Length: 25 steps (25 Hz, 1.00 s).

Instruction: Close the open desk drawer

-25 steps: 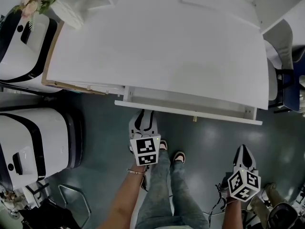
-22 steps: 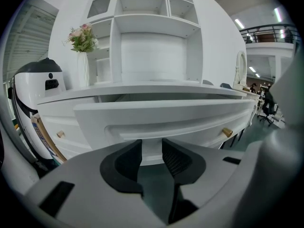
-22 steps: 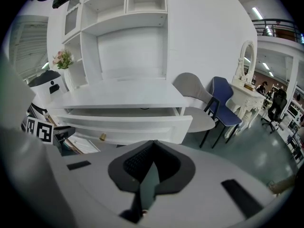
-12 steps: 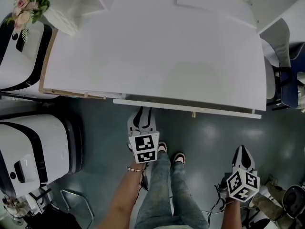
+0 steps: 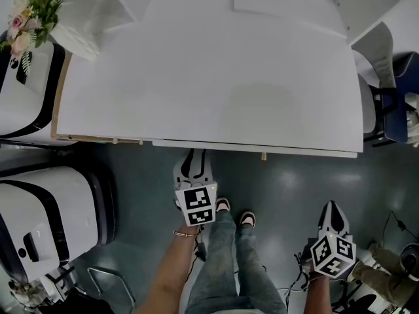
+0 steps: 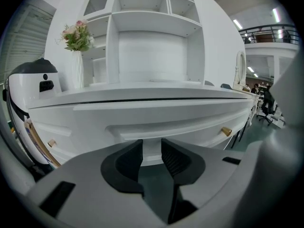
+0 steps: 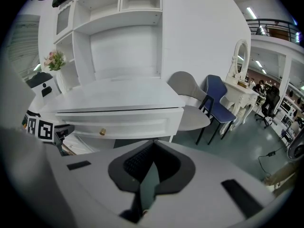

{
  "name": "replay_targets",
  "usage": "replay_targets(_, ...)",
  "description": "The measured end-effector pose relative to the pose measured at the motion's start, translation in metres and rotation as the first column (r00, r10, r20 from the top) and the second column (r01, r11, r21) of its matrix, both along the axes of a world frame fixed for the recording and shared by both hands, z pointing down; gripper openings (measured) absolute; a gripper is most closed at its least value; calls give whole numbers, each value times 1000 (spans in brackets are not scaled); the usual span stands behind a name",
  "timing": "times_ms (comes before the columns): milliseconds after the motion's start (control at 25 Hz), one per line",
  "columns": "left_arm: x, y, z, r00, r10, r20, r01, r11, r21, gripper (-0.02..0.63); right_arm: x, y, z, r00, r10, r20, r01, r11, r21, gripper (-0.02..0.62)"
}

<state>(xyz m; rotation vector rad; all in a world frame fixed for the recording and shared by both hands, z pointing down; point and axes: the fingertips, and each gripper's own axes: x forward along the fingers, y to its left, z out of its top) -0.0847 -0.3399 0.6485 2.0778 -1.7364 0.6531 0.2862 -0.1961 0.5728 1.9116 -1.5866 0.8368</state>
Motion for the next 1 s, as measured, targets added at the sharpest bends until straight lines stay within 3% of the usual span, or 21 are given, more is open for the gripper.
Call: replay_targets(1000, 7, 3, -14, 1000, -10, -15, 10, 1000, -8, 126, 4, 4, -9, 999, -17, 28, 16, 999, 31, 8)
